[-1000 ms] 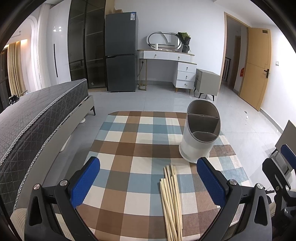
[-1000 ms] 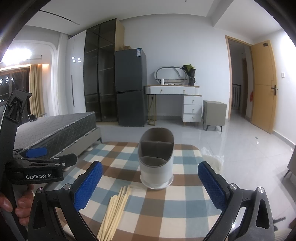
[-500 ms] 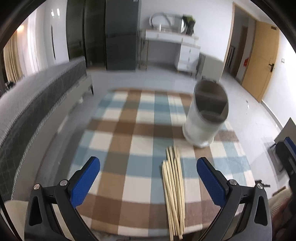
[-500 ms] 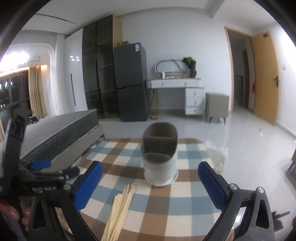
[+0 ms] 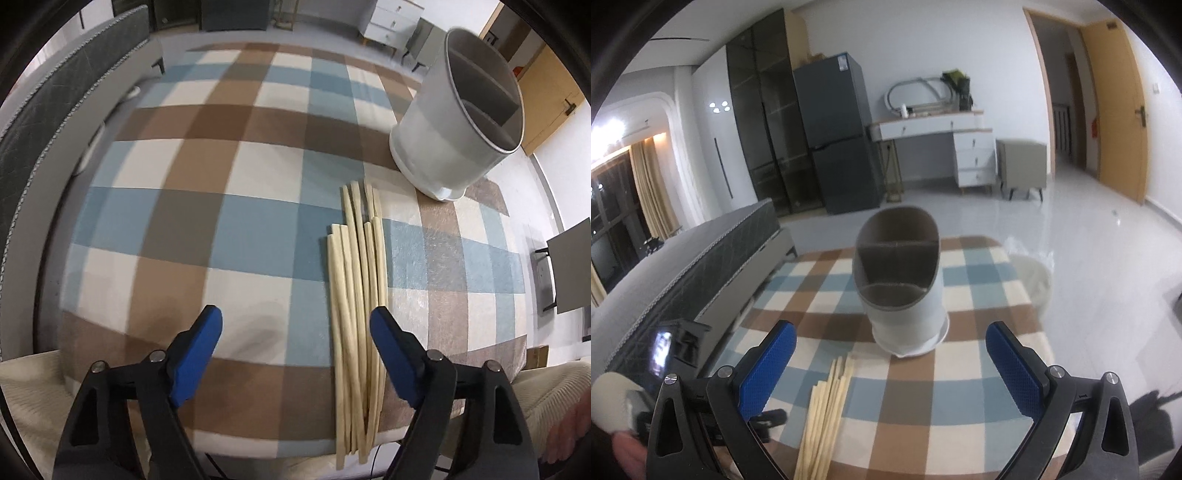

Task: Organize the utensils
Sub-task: 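Lower the left tool onto the chopstick pile and close on one chopstick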

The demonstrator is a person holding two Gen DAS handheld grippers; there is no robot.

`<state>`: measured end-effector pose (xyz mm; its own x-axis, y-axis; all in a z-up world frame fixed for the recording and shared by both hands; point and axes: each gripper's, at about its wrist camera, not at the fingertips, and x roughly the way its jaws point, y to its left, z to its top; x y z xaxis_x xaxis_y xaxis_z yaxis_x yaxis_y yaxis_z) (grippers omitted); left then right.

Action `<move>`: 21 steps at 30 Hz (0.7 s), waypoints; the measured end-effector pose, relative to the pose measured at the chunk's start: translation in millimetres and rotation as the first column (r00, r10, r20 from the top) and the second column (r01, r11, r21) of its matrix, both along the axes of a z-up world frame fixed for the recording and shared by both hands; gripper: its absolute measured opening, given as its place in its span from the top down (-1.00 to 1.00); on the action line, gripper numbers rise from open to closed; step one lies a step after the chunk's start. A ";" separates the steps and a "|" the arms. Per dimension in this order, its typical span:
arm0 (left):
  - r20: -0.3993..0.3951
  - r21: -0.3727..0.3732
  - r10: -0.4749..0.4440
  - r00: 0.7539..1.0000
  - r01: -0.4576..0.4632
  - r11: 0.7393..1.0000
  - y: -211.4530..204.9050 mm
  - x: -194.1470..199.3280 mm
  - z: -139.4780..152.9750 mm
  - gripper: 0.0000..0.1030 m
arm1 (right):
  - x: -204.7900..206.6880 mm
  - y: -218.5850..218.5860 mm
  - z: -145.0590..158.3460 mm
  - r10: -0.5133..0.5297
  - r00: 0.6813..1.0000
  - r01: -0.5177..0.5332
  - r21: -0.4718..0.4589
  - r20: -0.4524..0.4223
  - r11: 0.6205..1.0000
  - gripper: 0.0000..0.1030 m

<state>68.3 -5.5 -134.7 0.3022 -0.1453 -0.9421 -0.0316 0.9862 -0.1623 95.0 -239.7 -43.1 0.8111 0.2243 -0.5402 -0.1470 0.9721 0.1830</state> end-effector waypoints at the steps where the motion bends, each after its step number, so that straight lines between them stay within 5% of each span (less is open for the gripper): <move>1: -0.005 -0.008 -0.004 1.000 0.004 1.000 -2.6 2.7 -2.3 -0.38 | 2.6 0.0 -2.2 0.003 1.000 -0.003 0.004 -0.014 1.000 -1.00; 8: -0.060 -0.049 -0.028 0.998 0.025 0.999 -14.6 24.3 -19.5 0.14 | 15.7 -6.4 -15.1 0.004 0.996 -0.001 0.043 -0.086 0.999 -1.00; 15: -0.074 -0.062 -0.013 0.997 0.008 0.998 -16.2 31.9 -24.3 0.88 | 21.3 -7.8 -20.6 0.016 0.991 -0.006 0.075 -0.134 0.997 -1.00; 21: -0.048 -0.090 0.003 0.999 -0.007 0.996 -16.7 29.2 -15.7 0.97 | 24.4 -0.7 -23.6 0.030 0.988 -0.021 0.059 -0.153 0.998 -1.00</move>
<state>97.6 -22.2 -150.4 0.2586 -0.2289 -0.9385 -0.0463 0.9675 -0.2487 119.4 -240.4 -66.6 0.7132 0.2782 -0.6434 -0.1377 0.9556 0.2606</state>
